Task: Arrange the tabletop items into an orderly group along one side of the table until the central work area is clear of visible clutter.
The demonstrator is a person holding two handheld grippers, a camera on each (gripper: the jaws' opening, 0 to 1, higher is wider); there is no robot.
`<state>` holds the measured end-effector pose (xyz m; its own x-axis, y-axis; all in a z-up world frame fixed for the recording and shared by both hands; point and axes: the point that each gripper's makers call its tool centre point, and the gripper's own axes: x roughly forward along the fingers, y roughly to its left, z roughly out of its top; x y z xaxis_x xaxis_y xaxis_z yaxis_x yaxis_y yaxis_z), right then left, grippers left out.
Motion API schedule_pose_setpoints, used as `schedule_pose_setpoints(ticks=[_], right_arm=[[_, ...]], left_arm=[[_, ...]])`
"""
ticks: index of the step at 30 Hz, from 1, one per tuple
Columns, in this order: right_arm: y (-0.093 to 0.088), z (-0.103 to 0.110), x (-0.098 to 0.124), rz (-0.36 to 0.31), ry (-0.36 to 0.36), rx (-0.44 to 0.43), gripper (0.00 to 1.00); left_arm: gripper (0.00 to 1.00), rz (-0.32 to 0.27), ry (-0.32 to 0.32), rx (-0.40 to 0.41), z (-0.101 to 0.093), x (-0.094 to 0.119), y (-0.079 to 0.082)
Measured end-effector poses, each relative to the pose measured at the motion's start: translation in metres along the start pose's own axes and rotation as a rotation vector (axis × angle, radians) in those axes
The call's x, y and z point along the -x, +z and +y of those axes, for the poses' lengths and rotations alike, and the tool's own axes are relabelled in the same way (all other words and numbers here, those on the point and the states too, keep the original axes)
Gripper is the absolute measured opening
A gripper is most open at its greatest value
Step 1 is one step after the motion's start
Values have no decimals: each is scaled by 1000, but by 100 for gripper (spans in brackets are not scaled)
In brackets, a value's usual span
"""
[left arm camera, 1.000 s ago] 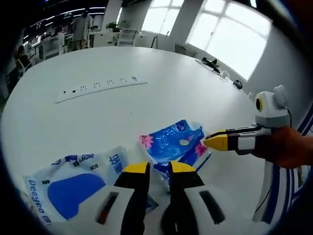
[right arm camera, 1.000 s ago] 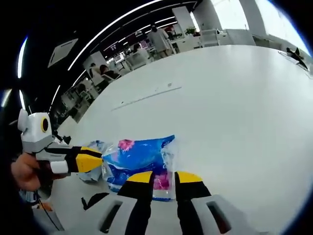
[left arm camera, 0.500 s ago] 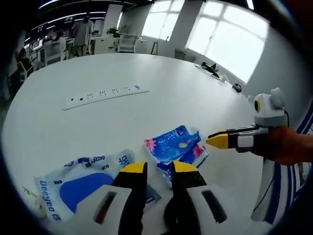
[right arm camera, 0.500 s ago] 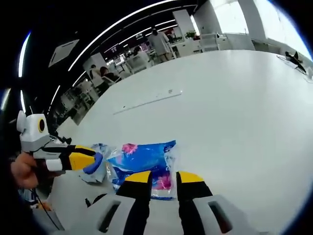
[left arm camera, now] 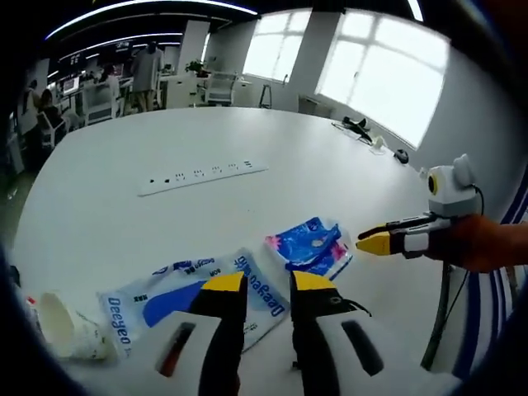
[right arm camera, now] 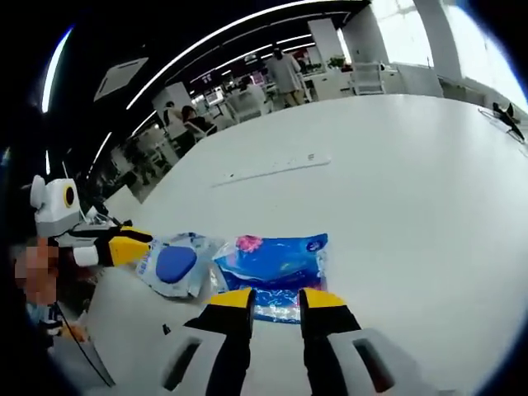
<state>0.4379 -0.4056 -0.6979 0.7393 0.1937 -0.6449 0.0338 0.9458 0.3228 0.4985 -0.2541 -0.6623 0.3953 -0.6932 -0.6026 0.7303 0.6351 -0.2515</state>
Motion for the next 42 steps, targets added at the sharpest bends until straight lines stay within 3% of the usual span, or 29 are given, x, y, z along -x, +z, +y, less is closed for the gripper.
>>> schedule_pose_setpoints(ticks=[10, 21, 28, 36, 42], right_arm=[[-6, 18, 14, 7, 29, 69, 26], [-19, 20, 37, 25, 58, 143, 34], [-28, 24, 51, 38, 116, 219, 42], [-50, 25, 64, 78, 153, 286, 47], [-60, 23, 76, 81, 169, 290, 55]], left_arm=[[25, -35, 43, -20, 33, 60, -12], [30, -37, 128, -10, 85, 137, -61], [32, -25, 188, 23, 116, 177, -93], [41, -25, 217, 23, 139, 215, -116], [45, -28, 207, 28, 137, 237, -132]])
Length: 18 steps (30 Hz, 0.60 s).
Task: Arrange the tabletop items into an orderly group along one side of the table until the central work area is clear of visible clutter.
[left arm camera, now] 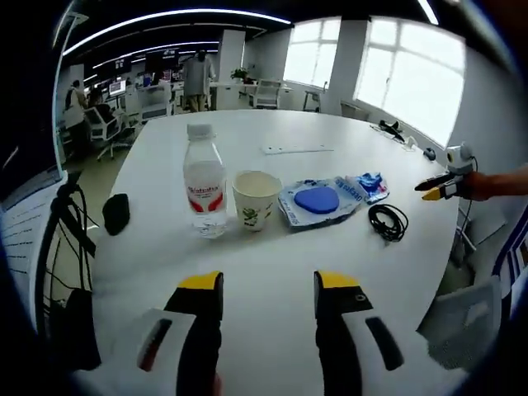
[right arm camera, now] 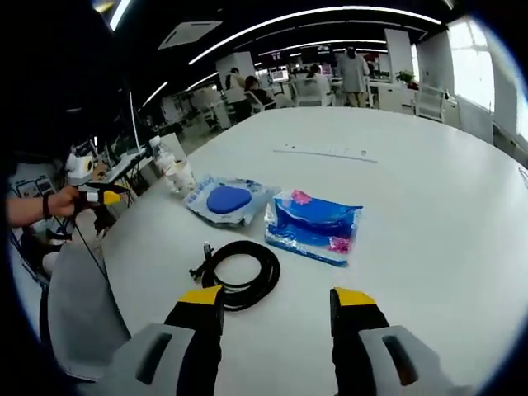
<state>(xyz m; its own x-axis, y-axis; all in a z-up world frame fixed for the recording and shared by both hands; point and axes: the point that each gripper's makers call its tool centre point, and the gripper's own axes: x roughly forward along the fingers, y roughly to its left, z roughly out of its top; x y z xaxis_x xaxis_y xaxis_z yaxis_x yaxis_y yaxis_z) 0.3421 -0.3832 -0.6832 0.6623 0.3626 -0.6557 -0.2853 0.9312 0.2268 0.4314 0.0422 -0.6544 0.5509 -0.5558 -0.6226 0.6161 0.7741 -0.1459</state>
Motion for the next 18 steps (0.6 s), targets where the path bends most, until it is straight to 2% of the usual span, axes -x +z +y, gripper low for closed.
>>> schedule_pose_setpoints(ticks=[8, 18], right_arm=[[-12, 11, 14, -4, 27, 26, 64], [-30, 35, 13, 27, 70, 52, 70]], left_arm=[[52, -11, -33, -4, -7, 20, -17], [57, -27, -56, 21, -16, 29, -30]])
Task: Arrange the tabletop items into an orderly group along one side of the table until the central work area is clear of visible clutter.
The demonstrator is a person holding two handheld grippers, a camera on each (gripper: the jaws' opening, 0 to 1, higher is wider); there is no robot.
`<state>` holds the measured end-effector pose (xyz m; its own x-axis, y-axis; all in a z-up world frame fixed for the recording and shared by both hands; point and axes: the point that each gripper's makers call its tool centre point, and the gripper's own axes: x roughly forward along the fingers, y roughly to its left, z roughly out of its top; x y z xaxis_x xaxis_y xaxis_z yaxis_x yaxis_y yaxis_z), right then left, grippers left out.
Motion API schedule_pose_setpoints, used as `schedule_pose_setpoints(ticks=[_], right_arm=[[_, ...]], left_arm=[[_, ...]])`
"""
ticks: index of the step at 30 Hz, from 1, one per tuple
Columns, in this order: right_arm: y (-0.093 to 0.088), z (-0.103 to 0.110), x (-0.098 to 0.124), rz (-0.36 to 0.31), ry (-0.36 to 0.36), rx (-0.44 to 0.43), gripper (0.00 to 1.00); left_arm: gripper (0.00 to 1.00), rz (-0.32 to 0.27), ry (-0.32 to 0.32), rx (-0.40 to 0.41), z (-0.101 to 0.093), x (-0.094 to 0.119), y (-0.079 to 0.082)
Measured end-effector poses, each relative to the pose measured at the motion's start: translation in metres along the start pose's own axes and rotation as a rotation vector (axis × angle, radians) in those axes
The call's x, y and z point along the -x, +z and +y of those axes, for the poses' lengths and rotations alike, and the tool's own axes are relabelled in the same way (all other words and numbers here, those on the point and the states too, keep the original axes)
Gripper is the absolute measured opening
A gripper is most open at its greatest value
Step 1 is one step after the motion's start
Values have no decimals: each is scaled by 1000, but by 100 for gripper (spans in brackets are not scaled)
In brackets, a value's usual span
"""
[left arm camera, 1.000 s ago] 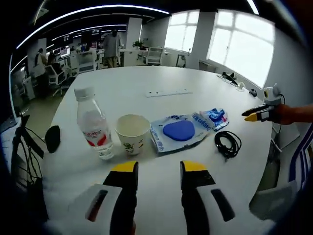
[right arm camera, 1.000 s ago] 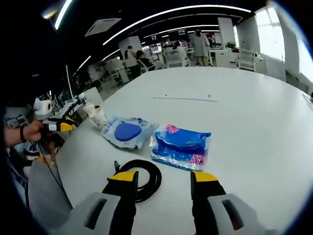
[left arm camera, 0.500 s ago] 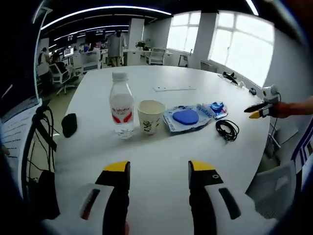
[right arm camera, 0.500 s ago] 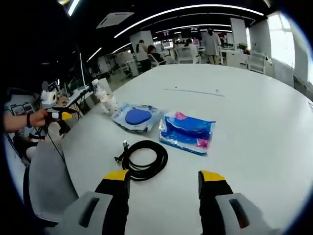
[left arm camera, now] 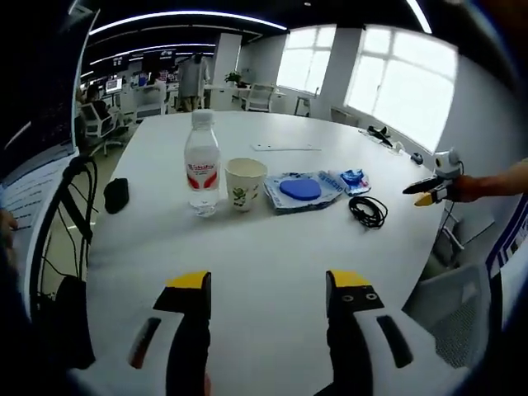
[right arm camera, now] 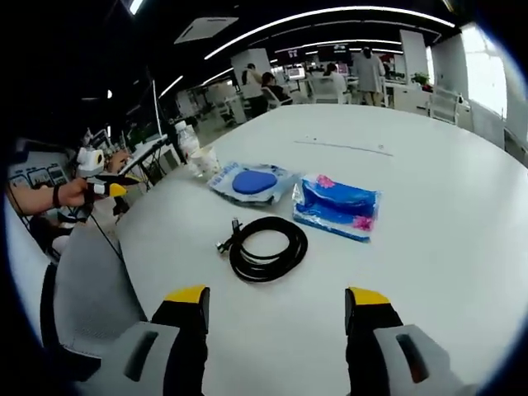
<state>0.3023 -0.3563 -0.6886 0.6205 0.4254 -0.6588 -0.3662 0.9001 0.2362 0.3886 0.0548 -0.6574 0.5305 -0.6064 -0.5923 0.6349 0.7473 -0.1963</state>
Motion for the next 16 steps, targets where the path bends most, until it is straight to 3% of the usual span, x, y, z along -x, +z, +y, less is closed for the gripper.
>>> schedule_pose_setpoints(ticks=[5, 16], right_arm=[[1, 6, -2, -4, 11, 12, 72], [-4, 16, -5, -2, 28, 8, 74]], left_arm=[[57, 19, -4, -62, -4, 0, -4], [58, 11, -4, -33, -1, 2, -7]])
